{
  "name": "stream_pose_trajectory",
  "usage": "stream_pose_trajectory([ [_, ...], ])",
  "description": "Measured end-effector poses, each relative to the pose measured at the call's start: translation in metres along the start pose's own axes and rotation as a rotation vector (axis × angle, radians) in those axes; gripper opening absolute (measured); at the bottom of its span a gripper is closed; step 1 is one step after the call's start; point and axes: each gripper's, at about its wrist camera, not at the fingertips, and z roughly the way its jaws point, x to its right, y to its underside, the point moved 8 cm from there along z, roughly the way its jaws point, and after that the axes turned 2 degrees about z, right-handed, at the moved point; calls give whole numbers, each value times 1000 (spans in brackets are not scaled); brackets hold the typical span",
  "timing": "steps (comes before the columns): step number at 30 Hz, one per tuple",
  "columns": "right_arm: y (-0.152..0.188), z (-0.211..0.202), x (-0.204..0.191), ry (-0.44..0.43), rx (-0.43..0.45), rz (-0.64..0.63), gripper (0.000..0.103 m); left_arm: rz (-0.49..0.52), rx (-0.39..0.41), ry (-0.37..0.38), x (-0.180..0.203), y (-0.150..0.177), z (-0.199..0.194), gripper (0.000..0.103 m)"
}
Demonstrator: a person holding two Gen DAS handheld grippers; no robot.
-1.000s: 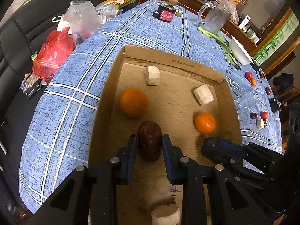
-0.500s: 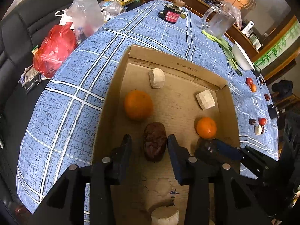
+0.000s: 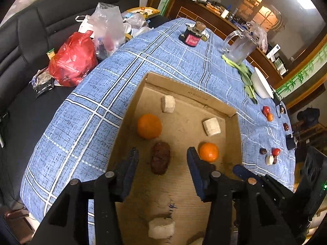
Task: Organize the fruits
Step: 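Move both open tools back toward the garlic and dates on the table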
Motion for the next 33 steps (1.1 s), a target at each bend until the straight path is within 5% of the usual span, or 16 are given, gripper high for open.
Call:
stream_pose_trajectory([
  [17,27,-73,98,41,83,181,63,144,5,59,114,27,-2,52],
  [24,53,-112,174,177,136,265,63,204,-38,86,164,51,19,52],
  [29,57,-148,218,365,281,222,92,258,-62,94,199,68,36,52],
  [33,63,-144,255,357,212,283,92,285,-73,88,216,78,46,51],
])
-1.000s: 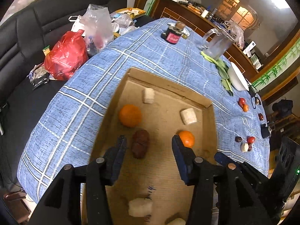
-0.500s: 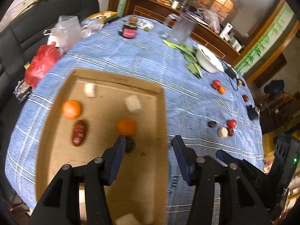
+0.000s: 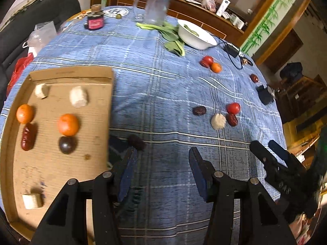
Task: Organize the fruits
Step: 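Move both open tools back toward the garlic and dates on the table, then grasp the garlic bulb with the left tool while the right tool grasps a red date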
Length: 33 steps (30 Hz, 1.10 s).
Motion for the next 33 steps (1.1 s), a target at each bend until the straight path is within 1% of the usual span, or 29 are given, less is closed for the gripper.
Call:
stream_pose_trajectory([
  [2,-1,15,15,-14,-77,39,91,5,-7,-1,5,2,5,51],
  [4,0,23,19,-54,-103,53,83,8,-15,-2,10,3,10,51],
  [5,-1,26,22,-63,-108,51,78,10,-19,-1,11,3,12,51],
  [7,-5,33,22,-75,-109,36,73,16,-26,4,16,2,17,51],
  [9,-11,40,22,-88,-107,24,64,24,-30,10,22,2,23,51],
  [10,-13,43,22,-92,-109,19,62,24,-34,14,23,2,25,51],
  [12,-18,51,20,-100,-115,1,55,24,-43,22,26,2,31,51],
  [15,-23,62,15,-101,-118,-34,52,35,-51,29,33,2,38,51],
  [19,-25,80,8,-105,-140,-84,42,68,-52,37,45,-2,47,51],
  [20,-24,85,7,-105,-150,-90,35,74,-51,39,47,-3,48,51],
  [22,-25,88,6,-101,-143,-103,30,97,-44,45,56,-8,52,51],
  [23,-25,87,6,-112,-146,-98,24,108,-42,49,60,-11,55,51],
  [28,-23,80,12,-138,-149,-68,24,166,-34,86,85,-26,72,51],
  [30,-21,74,18,-142,-150,-49,24,199,-34,107,98,-31,79,45],
  [33,-18,67,27,-148,-155,-17,24,252,-40,119,113,-34,90,44],
])
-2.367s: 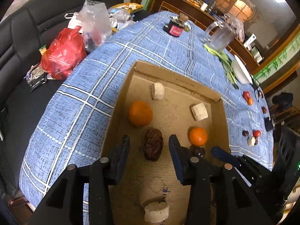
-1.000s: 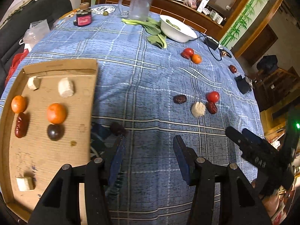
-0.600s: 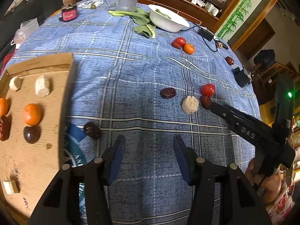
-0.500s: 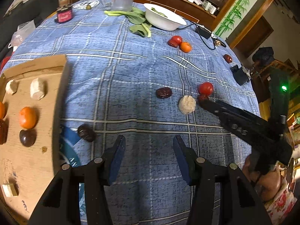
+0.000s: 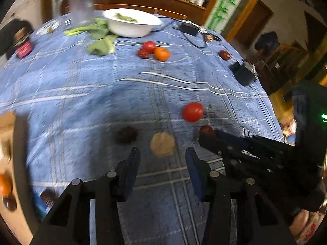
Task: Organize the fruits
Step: 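Grasp the garlic bulb with the left tool while the right tool grasps a red date, then carry the garlic and date into the box and open both tools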
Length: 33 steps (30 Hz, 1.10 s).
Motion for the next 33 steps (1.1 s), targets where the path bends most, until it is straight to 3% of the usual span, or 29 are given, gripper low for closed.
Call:
stream_pose_trajectory([
  [6,6,-2,9,4,-11,34,24,42,-48,-16,3,-4,31,41],
  [9,8,1,11,2,-16,48,25,46,-37,-45,0,-4,30,26],
  [19,7,6,3,97,0,-25,28,13,-46,-54,-10,12,17,26],
  [22,8,2,0,88,2,-13,23,-5,-45,-55,-15,18,9,26],
  [33,18,-24,-42,3,13,26,23,-65,23,-34,-40,31,-50,26],
])
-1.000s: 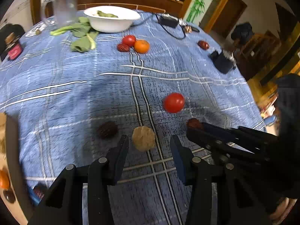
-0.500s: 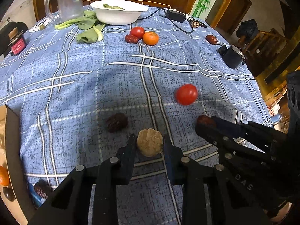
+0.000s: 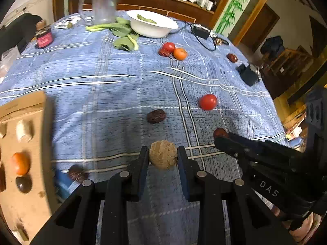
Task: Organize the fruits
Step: 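Carry the garlic and date into the box and open both tools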
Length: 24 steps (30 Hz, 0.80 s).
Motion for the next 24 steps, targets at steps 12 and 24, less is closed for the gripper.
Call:
stream_pose_trajectory([
  [12,5,-3,-109,-126,-21,-76,24,-118,40,-46,-86,26,-63,27],
  [24,30,23,-244,-271,-90,-238,25,-297,19,-164,-211,77,-108,27],
])
